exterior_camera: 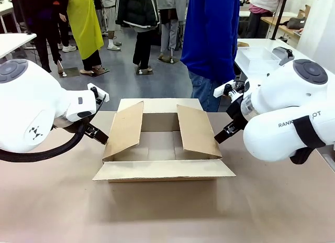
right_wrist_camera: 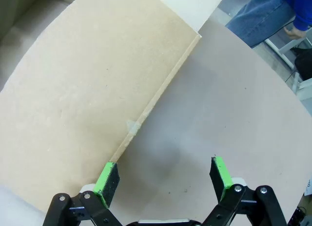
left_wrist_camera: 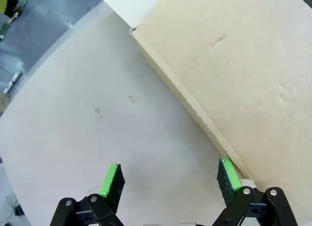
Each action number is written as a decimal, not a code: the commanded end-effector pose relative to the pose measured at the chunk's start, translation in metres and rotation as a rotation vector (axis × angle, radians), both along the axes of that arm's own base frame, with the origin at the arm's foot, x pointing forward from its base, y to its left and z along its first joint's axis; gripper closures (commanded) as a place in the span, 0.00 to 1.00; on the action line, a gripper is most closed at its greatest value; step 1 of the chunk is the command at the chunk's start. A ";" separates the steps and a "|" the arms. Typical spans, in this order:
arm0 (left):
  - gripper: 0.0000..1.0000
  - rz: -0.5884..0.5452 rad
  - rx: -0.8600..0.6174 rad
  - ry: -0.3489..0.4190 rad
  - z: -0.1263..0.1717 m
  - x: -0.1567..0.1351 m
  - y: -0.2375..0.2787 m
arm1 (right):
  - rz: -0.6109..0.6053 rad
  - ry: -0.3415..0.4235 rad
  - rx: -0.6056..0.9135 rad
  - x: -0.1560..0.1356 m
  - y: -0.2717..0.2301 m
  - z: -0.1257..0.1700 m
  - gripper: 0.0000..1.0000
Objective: Pack the gift set into the box.
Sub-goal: Place both hands on the side flaps of the Package Box and spread them outward.
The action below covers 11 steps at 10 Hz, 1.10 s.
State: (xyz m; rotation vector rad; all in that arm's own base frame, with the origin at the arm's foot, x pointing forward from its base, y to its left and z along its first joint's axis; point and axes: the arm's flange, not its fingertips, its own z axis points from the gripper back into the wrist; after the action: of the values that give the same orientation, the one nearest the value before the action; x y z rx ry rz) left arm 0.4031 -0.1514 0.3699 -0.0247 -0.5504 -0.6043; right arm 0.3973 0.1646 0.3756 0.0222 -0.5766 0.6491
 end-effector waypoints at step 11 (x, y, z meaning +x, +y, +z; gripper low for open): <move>0.00 -0.076 -0.535 0.086 0.119 -0.088 0.144 | -0.155 0.203 0.559 -0.024 -0.151 0.102 0.00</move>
State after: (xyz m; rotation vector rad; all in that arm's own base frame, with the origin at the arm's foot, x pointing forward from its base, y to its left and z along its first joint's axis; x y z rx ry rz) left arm 0.3720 -0.0571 0.5045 -0.3195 -0.6780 -0.4559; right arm 0.3804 0.0619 0.4693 0.4043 -0.5967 0.4282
